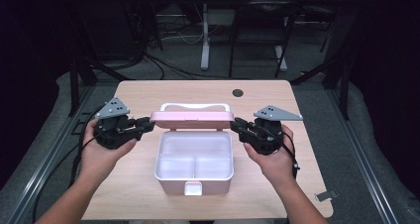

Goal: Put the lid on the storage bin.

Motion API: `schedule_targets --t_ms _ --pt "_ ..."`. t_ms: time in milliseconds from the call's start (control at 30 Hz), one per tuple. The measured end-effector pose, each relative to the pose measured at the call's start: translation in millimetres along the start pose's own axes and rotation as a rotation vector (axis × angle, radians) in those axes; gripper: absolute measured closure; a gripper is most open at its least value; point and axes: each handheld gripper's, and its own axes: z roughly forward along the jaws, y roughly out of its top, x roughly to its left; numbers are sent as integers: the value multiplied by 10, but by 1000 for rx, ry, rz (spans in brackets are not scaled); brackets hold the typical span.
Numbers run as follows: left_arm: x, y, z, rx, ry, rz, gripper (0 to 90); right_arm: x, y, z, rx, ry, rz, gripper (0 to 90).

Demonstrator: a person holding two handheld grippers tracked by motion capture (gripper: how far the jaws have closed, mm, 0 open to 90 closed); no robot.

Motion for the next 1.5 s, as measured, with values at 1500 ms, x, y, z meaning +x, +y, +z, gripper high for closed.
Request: schedule_targets --t_ms 1500 --pt "-206 -357 -98 -11 -24 -21 724 130 -366 -169 11 34 -35 735"
